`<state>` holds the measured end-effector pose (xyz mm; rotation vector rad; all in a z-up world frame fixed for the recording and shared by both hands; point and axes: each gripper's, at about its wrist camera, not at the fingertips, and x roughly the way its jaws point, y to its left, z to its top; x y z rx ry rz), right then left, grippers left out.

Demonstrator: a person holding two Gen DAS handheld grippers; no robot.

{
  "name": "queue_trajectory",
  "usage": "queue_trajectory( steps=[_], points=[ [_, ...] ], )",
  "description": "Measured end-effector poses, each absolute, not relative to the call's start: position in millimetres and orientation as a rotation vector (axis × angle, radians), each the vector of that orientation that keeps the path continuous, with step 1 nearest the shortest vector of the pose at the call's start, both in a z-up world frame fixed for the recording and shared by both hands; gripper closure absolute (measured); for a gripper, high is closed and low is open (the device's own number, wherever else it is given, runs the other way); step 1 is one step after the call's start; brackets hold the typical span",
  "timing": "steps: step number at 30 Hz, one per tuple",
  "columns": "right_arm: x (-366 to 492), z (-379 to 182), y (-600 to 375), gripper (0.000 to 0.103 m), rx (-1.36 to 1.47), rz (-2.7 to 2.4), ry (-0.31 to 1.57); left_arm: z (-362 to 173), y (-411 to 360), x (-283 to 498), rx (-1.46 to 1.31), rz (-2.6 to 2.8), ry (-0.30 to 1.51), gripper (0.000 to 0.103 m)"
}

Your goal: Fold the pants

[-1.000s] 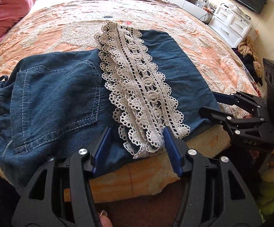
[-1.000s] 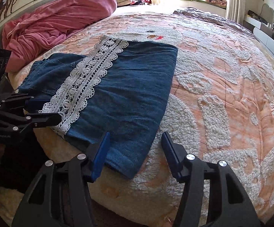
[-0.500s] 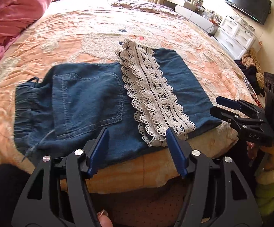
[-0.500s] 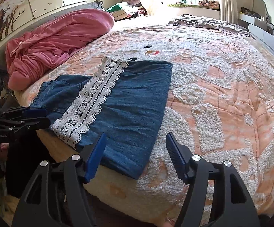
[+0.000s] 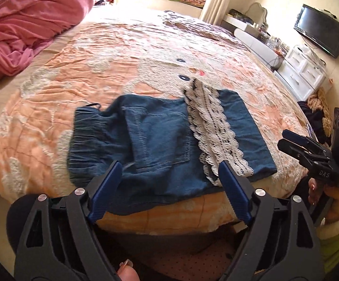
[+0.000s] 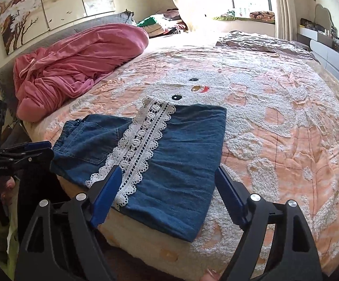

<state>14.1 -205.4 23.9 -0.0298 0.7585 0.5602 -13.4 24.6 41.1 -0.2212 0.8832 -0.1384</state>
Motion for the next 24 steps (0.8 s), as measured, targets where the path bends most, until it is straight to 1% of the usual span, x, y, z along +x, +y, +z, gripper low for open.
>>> queue_trajectory(
  steps=[5, 7, 9, 19, 24],
  points=[
    [20.5, 36.2, -175.5, 0.019, -0.086, 0.609, 0.743, 41.8, 50.6, -16.2, -0.266, -0.085, 0.872, 0.019],
    [24.1, 40.6, -162.0, 0.016, -0.115, 0.623, 0.735, 40.8, 60.8, -18.0, -0.283, -0.064, 0.869, 0.017],
    [28.3, 44.9, -148.4, 0.015, -0.137, 0.65, 0.729, 38.2, 70.2, -19.5, -0.301, -0.046, 0.873, 0.015],
    [64.1, 53.8, -78.9, 0.011, -0.208, 0.79, 0.775, 22.9, 96.8, -18.9, -0.356, 0.0, 0.895, 0.011],
    [86.9, 49.6, -40.5, 0.011, -0.243, 0.892, 0.853, 12.6, 101.5, -12.7, -0.367, 0.002, 0.916, 0.01]
  ],
)
